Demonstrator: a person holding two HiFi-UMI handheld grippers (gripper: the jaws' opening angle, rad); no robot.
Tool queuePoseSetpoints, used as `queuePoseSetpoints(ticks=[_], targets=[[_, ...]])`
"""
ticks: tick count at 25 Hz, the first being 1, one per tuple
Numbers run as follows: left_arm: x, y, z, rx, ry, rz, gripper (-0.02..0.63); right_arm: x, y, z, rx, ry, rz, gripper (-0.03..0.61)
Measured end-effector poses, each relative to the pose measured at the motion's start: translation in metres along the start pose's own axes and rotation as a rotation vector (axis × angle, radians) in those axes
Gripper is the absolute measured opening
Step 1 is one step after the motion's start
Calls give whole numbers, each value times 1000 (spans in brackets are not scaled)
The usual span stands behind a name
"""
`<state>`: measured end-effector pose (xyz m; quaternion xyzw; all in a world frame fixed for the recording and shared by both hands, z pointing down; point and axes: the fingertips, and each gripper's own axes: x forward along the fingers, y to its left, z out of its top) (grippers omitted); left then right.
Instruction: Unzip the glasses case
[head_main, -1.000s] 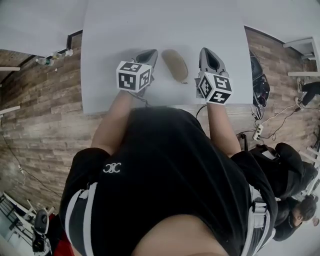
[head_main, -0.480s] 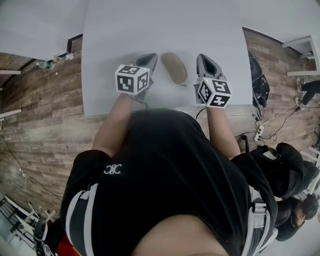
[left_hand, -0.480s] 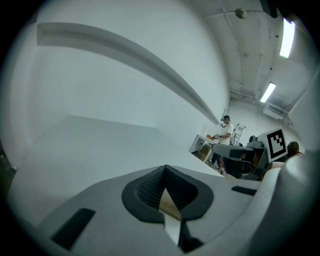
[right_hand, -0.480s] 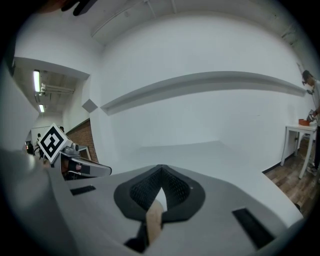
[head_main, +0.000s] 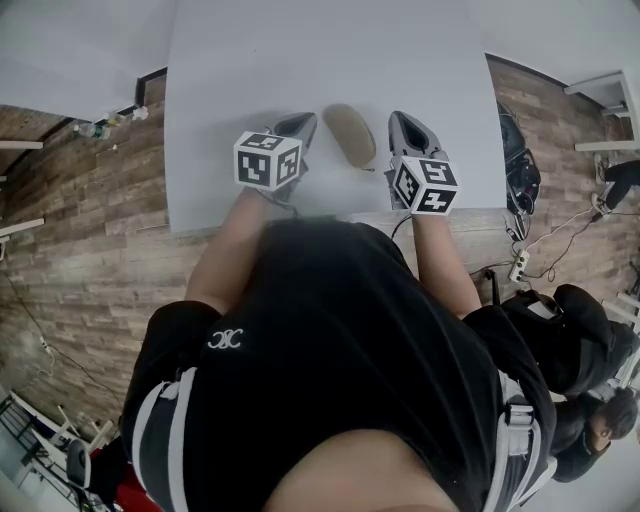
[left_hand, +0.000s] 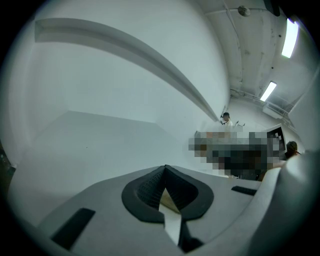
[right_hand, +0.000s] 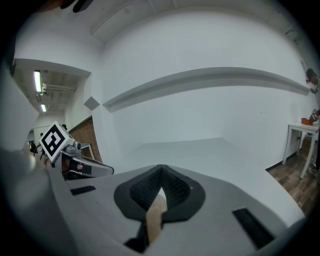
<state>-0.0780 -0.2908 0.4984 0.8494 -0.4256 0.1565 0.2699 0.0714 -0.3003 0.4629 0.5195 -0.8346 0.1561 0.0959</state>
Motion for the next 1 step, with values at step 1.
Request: queuePoseSetpoints(ticks=[1], targets=[[0, 0, -2, 0, 6, 0, 3, 0, 1, -1, -1, 1, 1, 12]])
